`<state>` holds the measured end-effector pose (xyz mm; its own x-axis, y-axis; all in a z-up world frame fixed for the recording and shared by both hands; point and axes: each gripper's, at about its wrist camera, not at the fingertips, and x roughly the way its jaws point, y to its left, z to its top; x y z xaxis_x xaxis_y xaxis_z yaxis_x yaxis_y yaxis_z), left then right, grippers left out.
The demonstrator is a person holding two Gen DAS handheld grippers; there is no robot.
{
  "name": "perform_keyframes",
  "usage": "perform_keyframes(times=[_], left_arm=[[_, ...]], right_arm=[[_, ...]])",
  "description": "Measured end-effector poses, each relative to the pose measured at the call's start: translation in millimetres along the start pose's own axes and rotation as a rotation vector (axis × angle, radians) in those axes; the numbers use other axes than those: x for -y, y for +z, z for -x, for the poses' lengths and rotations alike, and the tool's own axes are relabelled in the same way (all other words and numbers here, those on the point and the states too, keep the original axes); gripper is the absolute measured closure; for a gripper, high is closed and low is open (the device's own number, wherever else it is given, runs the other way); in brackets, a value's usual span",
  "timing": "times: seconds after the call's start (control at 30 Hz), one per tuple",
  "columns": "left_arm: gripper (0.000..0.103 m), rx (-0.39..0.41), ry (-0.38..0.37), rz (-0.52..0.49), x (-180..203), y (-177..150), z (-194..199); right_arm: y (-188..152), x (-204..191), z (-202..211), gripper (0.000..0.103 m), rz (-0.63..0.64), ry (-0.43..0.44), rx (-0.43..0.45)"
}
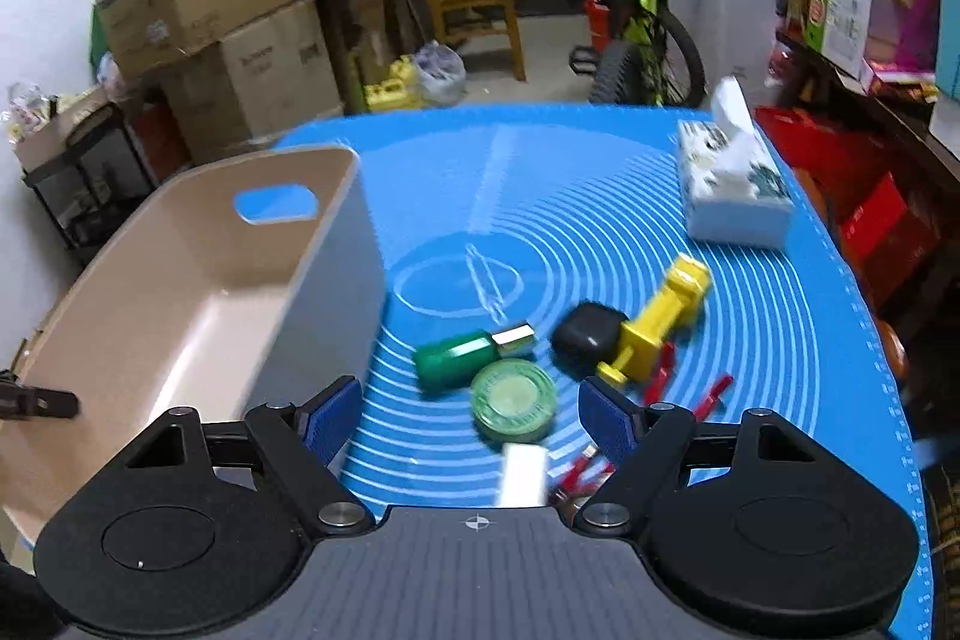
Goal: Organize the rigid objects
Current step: 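Grasp the white charger block with the right tool, then carry the charger block into the bin with the right tool and release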
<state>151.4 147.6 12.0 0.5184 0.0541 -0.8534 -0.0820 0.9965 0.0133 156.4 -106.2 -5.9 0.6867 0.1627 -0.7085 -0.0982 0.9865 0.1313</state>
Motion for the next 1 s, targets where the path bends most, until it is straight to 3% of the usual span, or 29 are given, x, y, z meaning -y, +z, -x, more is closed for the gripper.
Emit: perform_keyframes(times=[0.27,0.47,0.57,0.63,0.67,0.8,1.0], left_arm=[[0.099,0.0,-0.001,0.001,0.4,-0.1,-0.1],[0.099,0.0,-0.001,0.0,0.7,-0.1,-0.1],[0.099,0.001,0.0,-0.002,1.2,-0.1,-0.2],[0.099,0.001,0.0,-0.001,1.3,-0.4,-0.3],[0.099,0.001,0.0,-0.001,1.4,-0.4,-0.3],[0.099,0.001,0.0,-0.002,1.3,-0.3,-0.3],[0.099,0.001,0.0,-0.002,1.3,-0.3,-0.3]], right_arm=[[-10.6,3.3,-22.6,0.023,0.031,-0.026,-0.093],[-19.5,-3.7,-39.3,0.035,0.074,-0.031,-0.134],[-23.7,-5.8,-46.2,0.045,0.096,-0.035,-0.156],[-25.2,-4.6,-48.6,0.057,0.091,-0.038,-0.161],[-25.0,-3.8,-48.8,0.056,0.087,-0.044,-0.156],[-24.3,-0.4,-50.7,0.07,0.073,-0.058,-0.146],[-25.8,-6.6,-54.3,0.071,0.124,-0.085,-0.137]])
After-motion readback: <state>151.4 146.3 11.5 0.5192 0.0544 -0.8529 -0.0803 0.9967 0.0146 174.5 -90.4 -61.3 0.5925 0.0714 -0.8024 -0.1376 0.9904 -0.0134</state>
